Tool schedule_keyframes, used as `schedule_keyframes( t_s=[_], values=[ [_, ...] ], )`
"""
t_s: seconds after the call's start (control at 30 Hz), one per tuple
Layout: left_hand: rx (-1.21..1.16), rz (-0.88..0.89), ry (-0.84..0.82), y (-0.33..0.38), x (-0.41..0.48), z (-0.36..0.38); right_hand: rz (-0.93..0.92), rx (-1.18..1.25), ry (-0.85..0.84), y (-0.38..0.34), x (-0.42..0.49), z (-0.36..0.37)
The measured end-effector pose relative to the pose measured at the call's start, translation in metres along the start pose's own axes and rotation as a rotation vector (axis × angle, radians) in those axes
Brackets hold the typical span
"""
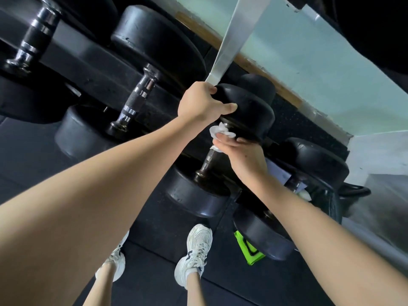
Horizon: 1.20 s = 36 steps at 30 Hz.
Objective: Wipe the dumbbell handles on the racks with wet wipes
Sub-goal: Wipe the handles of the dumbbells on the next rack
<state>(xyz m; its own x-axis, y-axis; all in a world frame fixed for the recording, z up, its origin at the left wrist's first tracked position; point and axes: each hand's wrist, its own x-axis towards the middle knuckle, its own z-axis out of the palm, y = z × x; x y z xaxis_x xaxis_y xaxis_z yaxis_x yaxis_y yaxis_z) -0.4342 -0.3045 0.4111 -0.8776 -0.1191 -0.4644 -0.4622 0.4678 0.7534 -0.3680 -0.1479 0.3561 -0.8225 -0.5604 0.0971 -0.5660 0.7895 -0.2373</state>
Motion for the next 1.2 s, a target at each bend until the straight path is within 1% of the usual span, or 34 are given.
schedule_keyframes(
  t_s=[0.1,0.13,0.17,0.27,0.3,0.37,0.43,0.5,0.57,0.6,0.67,0.7,0.73,0.8,0.83,0.87,0.97,1.03,1.13,1.2],
  values=[
    [-0.001,-0.002,0.003,0.0,0.001,0.0,0.05,0.104,-0.004,-0.017,-0.005,0.0],
    [-0.004,-0.003,0.003,0.0,0.001,-0.001,0.111,0.136,0.011,-0.024,-0.005,-0.002],
    [-0.008,-0.006,0.003,0.0,0.001,0.0,0.227,0.189,0.021,-0.029,-0.005,-0.004],
    [-0.016,-0.004,0.008,-0.002,0.003,0.002,0.799,0.466,0.047,-0.04,-0.003,-0.007],
    [-0.015,-0.001,0.012,-0.004,0.003,0.003,0.927,0.514,0.073,-0.045,-0.002,-0.008],
    [-0.021,0.011,0.012,-0.006,0.004,0.001,1.063,0.499,0.134,-0.051,0.001,-0.007],
    [-0.013,0.041,0.004,-0.006,0.004,0.0,1.187,0.459,0.16,-0.051,0.004,-0.003],
    [-0.002,0.074,-0.004,-0.006,0.004,0.0,1.262,0.433,0.189,-0.05,0.007,0.002],
    [0.0,0.108,-0.004,-0.006,0.004,-0.001,1.289,0.363,0.2,-0.052,0.01,0.005],
    [0.001,0.122,-0.004,-0.007,0.003,-0.001,1.277,0.264,0.186,-0.054,0.012,0.006],
    [-0.004,0.142,-0.009,-0.008,0.003,-0.001,1.205,0.082,0.191,-0.059,0.011,0.007],
    [-0.003,0.153,-0.013,-0.009,0.003,-0.001,1.166,0.084,0.198,-0.061,0.011,0.006],
    [0.006,0.166,-0.019,-0.009,0.003,-0.003,1.142,0.148,0.173,-0.063,0.012,0.005],
    [0.034,0.19,-0.032,-0.009,0.004,-0.004,1.111,0.274,0.057,-0.07,0.009,0.003],
    [0.048,0.202,-0.037,-0.009,0.005,-0.005,1.099,0.32,0.033,-0.073,0.007,0.002],
    [0.063,0.214,-0.04,-0.009,0.006,-0.005,1.1,0.393,0.059,-0.073,0.005,0.001],
    [0.113,0.261,-0.046,-0.01,0.007,-0.006,1.115,0.708,0.218,-0.064,0.002,-0.001],
    [0.145,0.305,-0.043,-0.012,0.006,-0.007,1.087,0.833,0.299,-0.056,0.004,0.002],
    [0.178,0.368,-0.022,-0.015,0.007,-0.004,1.028,0.801,0.405,-0.047,0.005,0.011],
    [0.199,0.394,-0.002,-0.017,0.01,-0.002,0.989,0.712,0.45,-0.045,0.003,0.021]
  ],
)
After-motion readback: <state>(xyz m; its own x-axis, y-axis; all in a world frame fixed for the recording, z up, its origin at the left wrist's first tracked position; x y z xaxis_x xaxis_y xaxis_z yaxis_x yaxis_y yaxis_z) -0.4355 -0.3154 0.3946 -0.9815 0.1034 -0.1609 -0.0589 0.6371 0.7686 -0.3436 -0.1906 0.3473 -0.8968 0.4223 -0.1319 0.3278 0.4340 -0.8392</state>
